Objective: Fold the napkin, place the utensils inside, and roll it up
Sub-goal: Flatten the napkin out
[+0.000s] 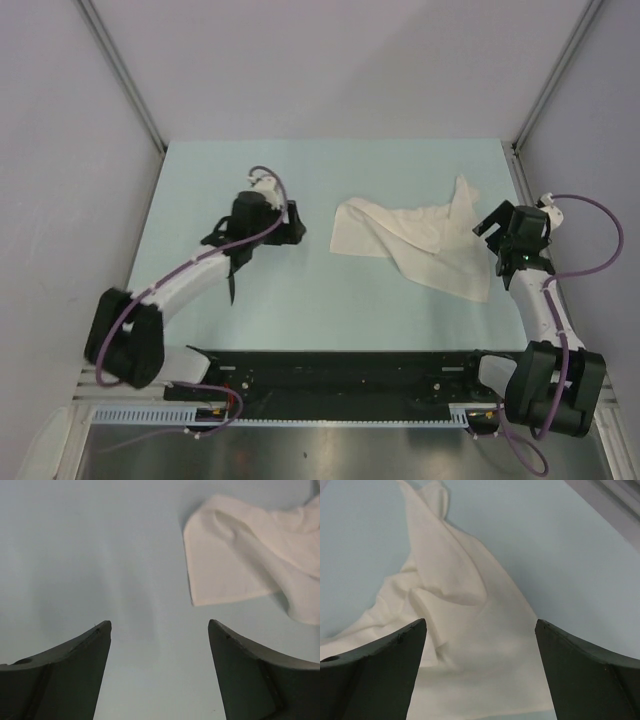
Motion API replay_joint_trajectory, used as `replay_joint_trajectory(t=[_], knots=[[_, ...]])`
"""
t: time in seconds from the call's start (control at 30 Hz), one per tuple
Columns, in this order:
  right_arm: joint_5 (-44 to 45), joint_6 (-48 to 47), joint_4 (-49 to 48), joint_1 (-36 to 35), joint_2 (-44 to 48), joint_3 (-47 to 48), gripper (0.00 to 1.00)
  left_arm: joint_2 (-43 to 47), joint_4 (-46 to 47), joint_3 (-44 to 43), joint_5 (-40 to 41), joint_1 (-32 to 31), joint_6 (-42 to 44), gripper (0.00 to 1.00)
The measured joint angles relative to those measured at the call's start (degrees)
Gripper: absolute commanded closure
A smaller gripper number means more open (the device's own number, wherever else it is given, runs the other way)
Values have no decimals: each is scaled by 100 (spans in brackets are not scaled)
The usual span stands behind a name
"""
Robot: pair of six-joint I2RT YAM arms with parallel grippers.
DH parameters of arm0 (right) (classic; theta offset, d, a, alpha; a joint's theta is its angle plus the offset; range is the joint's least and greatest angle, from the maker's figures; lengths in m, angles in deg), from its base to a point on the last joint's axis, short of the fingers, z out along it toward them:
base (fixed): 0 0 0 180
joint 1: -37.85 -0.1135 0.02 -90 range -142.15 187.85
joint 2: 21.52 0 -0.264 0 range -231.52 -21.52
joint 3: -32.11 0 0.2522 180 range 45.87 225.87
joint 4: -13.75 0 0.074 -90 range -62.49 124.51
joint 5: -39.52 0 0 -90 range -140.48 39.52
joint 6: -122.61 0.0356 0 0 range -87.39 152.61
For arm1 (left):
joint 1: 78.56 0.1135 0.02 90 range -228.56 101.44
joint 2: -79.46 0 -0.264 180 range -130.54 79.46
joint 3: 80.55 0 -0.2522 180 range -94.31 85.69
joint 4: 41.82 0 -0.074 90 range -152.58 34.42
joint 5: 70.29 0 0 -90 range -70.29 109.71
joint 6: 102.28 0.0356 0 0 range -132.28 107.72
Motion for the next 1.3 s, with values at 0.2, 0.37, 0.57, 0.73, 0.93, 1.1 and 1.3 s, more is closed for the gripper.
replay_joint_trajectory(t=[0.2, 0.37, 0.57, 0.73, 0.93, 1.1, 1.3], knots=[[-647, 538, 295, 748, 0, -372, 6, -2087, -11, -632, -9, -981, -186, 27], [-879, 710, 431, 748, 98, -490, 6, -2953, -33, -1257, -256, -1189, -262, 36], [-940, 734, 433, 750, 160, -490, 6, -3567, -138, -1871, -345, -1193, -260, 41], [-951, 739, 433, 750, 160, -490, 6, -3801, -374, -2085, -203, -1248, -247, 53], [-957, 780, 433, 750, 160, -490, 6, -4048, -577, -2426, 52, -1346, -149, 66], [-973, 800, 428, 750, 160, -494, 6, -4157, -782, -2629, 481, -1513, -87, 71], [-977, 820, 413, 750, 157, -496, 6, -4242, -890, -2734, 1027, -1714, 22, 100]])
